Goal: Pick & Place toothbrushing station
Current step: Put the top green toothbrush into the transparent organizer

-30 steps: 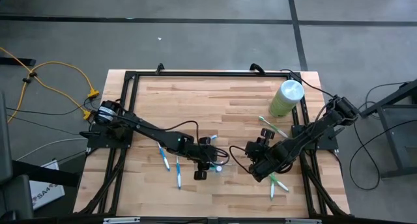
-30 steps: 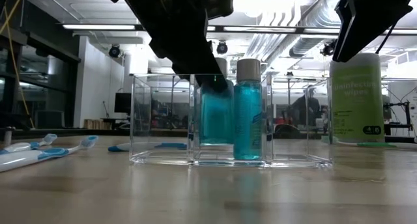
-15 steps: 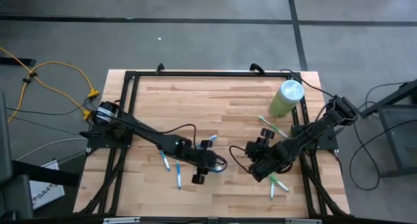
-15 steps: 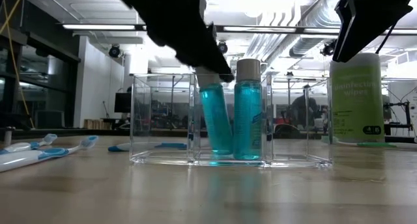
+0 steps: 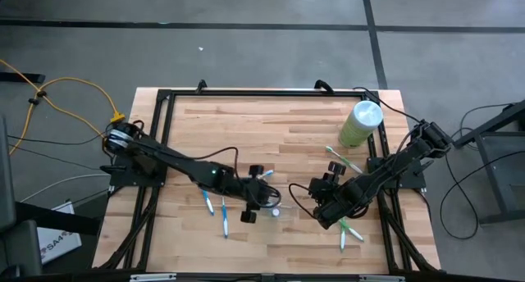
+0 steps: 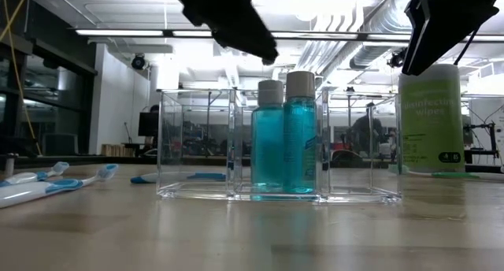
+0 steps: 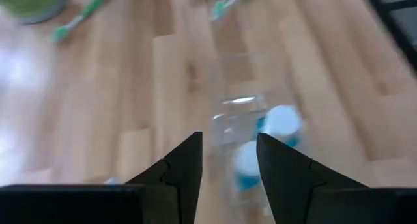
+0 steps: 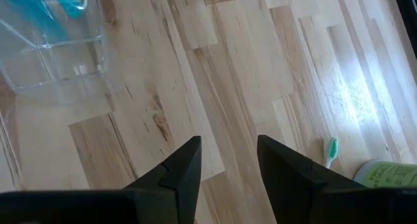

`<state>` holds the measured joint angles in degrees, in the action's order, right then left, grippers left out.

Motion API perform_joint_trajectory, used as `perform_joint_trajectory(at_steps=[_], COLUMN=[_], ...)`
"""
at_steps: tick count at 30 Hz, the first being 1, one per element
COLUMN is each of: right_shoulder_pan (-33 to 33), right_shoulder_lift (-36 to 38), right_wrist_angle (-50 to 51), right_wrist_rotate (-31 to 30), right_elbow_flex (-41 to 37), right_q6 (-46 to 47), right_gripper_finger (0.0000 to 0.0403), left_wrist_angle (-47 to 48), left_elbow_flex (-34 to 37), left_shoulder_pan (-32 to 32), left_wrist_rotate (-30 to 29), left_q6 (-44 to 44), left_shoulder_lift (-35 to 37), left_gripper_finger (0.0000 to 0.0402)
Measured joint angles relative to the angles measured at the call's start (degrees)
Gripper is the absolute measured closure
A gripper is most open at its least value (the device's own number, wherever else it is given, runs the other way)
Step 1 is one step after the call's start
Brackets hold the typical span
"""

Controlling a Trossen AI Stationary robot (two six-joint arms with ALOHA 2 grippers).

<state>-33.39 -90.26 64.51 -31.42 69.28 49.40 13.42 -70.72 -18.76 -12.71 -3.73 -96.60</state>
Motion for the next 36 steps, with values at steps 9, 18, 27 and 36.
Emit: perform_joint_trajectory(at_steps=[9, 18, 27, 36], right_shoulder_pan=[0.0, 0.5, 5.7, 12.5], right_shoulder_lift=[0.0, 0.0, 0.0, 0.0], right_wrist_angle=[0.0, 1.5, 13.2, 13.0], right_wrist_rotate=[0.0, -0.8, 1.2, 7.2], right_elbow_flex=[0.0, 0.0, 0.0, -1.9], right_q6=[0.3, 2.3, 10.5, 7.4], right_gripper_finger=[0.0260, 0.0260, 0.0260, 0.0260], left_wrist_angle=[17.5, 25.4, 27.5, 28.8], left_elbow_flex=[0.0, 0.0, 0.0, 0.0], left_shoulder_pan=[0.4, -2.0, -4.6, -6.8], left_wrist_rotate=[-12.9, -12.9, -12.5, -12.6], left_q6=[-10.0, -13.6, -15.0, -15.7], left_shoulder_lift=[8.5, 13.3, 13.3, 13.3], left_gripper_finger=[0.0263, 0.0263, 0.0263, 0.0263])
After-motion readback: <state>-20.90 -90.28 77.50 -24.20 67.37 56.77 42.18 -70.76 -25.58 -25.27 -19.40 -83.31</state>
